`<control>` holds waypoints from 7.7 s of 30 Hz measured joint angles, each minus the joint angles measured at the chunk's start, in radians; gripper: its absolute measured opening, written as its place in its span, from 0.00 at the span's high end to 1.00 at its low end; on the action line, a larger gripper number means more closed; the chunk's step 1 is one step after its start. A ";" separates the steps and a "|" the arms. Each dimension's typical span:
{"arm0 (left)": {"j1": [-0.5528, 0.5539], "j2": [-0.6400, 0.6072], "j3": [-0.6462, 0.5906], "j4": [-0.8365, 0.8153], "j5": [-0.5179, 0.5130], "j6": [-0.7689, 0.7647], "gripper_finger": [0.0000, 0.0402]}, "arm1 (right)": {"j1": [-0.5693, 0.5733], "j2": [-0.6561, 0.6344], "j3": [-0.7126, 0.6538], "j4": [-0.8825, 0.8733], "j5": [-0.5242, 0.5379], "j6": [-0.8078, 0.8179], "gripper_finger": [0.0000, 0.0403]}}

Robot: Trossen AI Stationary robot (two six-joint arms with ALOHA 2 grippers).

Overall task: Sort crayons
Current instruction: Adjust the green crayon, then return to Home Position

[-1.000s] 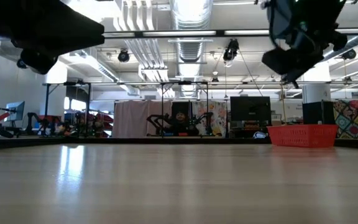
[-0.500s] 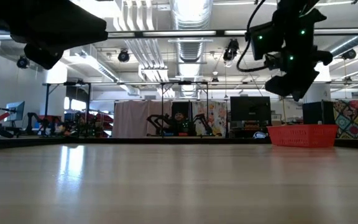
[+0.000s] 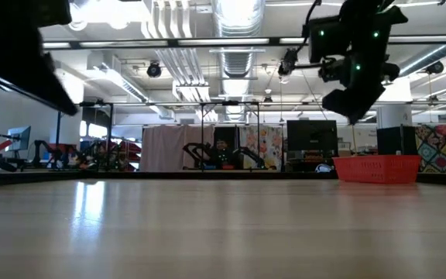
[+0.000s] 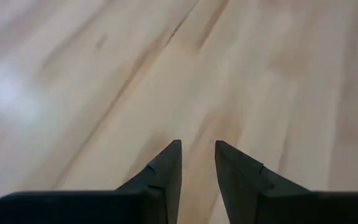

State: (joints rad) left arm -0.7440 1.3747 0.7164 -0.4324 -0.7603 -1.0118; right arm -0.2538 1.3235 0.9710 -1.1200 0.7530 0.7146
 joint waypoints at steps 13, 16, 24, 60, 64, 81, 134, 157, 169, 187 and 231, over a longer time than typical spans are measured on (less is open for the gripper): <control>-0.260 0.114 0.335 -0.581 0.641 -0.536 0.81 | 0.422 -0.040 -0.038 0.498 0.085 -0.035 0.77; -0.313 0.149 0.336 -0.586 0.797 -0.609 0.81 | 0.492 -0.030 -0.038 0.505 0.085 -0.025 0.77; -0.374 0.188 0.336 -0.587 0.907 -0.631 0.81 | 0.580 -0.030 -0.040 0.503 0.078 0.044 0.79; -0.402 0.312 0.406 -0.543 0.751 -0.512 0.81 | 0.583 -0.030 -0.040 0.503 0.058 0.061 0.81; -0.397 0.312 0.460 -0.625 0.478 -0.472 0.81 | 0.584 -0.030 -0.042 0.539 0.058 0.062 0.81; -0.097 0.120 0.335 -0.503 -0.286 0.031 0.81 | 0.627 -0.026 -0.127 1.188 -0.232 -0.420 0.90; 0.694 -0.740 -0.688 1.210 0.451 0.926 0.81 | 0.587 -0.819 -0.769 1.559 -0.464 -0.713 0.98; 0.693 -1.240 -0.646 0.654 0.457 1.007 0.81 | 0.587 -1.266 -0.922 1.286 -0.357 -0.608 0.98; 0.693 -1.374 -0.648 0.440 0.439 0.976 0.81 | 0.592 -1.321 -0.945 1.212 -0.364 -0.602 0.98; 0.694 -1.355 -0.706 0.501 0.426 0.965 0.81 | 0.590 -1.268 -0.959 1.192 -0.281 -0.641 0.98; 0.690 -1.254 -0.707 0.519 0.411 0.924 0.81 | 0.592 -1.317 -0.961 1.459 -0.477 -0.789 0.98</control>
State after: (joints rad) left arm -0.0536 0.1211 0.0093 0.0869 -0.3489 -0.0875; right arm 0.3378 0.0063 0.0105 0.3394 0.2756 -0.0739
